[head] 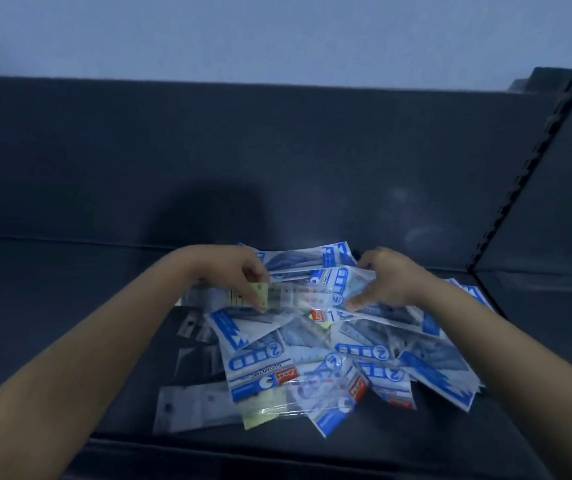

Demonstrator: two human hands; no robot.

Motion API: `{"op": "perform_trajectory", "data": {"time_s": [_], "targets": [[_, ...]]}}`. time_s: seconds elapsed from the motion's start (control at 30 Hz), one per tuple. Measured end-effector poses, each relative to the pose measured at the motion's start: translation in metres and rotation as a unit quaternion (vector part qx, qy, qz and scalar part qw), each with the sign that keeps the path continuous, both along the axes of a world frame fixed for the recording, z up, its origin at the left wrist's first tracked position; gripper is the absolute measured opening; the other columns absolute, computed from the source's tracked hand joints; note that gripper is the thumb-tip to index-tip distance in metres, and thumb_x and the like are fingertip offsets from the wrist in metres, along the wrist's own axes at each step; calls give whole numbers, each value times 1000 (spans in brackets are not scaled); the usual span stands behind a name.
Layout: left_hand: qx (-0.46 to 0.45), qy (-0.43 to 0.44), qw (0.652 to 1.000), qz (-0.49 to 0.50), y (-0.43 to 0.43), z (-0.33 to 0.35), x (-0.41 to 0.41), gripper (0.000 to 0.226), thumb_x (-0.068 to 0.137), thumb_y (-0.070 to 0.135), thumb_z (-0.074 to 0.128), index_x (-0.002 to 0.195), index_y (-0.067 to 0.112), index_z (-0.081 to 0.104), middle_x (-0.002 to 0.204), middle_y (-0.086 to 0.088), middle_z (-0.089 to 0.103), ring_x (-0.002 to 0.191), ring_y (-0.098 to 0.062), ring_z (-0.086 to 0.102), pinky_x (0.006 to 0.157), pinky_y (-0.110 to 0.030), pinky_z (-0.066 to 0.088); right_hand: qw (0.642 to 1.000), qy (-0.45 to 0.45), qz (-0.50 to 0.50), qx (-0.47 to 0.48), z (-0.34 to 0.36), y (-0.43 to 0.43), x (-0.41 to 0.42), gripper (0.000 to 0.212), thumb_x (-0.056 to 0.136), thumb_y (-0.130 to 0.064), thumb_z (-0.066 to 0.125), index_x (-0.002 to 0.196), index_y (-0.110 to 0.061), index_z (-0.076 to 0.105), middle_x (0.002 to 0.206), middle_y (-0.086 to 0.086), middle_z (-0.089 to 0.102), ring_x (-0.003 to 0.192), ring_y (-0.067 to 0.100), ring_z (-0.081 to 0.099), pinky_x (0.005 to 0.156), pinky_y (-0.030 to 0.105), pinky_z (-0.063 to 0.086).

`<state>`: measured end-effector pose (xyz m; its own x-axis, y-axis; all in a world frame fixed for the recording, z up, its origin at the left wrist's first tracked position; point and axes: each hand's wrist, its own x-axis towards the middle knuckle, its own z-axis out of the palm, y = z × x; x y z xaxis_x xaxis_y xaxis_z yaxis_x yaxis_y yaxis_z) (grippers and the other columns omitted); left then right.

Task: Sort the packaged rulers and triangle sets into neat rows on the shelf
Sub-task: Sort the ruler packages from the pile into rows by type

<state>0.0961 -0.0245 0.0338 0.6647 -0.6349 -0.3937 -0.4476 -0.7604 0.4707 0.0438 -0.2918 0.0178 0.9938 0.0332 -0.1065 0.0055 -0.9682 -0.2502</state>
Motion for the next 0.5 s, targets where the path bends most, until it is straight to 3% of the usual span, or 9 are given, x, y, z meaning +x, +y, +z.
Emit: {"op": "perform_trajectory", "data": {"time_s": [0.13,0.2,0.37,0.5], "targets": [[-53,-17,998,0,10,13,3,8,93,12,61,92,8,67,89,-9,68,81,-18,62,83,-39,49,996,42,-19,78,6,-6,-17,44,72,-25,79,108,-14,57,111,3,57,100,20,55,86,32,44],[-82,-10,997,3,7,20,3,10,94,10,57,90,8,65,90,-10,68,83,-23,62,87,-45,49,988,38,-32,145,11,-11,-25,26,77,-13,73,97,-16,58,104,5,61,93,20,58,81,32,46],[-148,-51,987,28,-28,44,-2,15,92,7,49,84,5,62,75,0,56,72,-15,50,72,-37,40,970,-12,-69,231,30,-41,-52,16,78,0,68,88,-10,61,98,11,69,89,25,65,83,40,51],[-240,-64,969,5,-88,59,-16,12,96,8,53,97,6,65,78,-4,56,71,-12,50,70,-27,40,966,-31,-93,240,48,-94,-84,18,76,-2,70,91,-9,62,90,0,72,81,15,68,74,29,54]]}}
